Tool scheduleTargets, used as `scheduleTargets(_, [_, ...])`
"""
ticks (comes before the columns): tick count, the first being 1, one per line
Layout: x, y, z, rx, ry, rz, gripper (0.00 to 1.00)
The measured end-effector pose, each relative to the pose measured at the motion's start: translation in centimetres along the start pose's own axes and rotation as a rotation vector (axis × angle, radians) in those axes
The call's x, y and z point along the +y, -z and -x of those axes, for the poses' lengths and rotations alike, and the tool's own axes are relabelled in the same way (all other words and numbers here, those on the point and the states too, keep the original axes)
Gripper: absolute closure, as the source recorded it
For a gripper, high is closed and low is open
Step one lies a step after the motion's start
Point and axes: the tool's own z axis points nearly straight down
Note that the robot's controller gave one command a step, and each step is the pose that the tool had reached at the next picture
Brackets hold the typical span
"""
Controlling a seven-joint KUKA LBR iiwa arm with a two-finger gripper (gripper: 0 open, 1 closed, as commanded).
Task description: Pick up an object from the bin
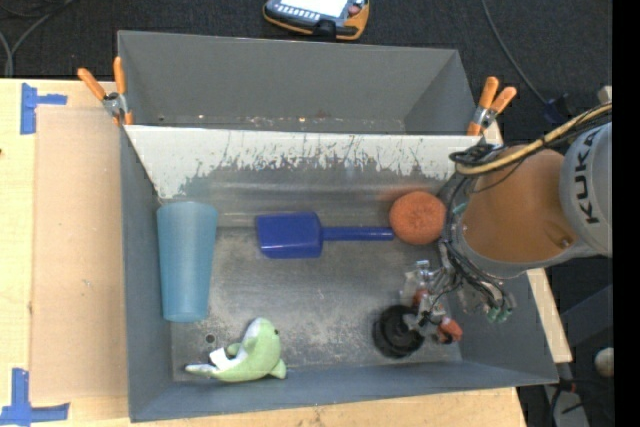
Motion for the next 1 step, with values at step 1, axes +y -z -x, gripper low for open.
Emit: scheduleTargets(1, [1.62,0.54,-0.81,-0.001,0.010,0.001,1.00])
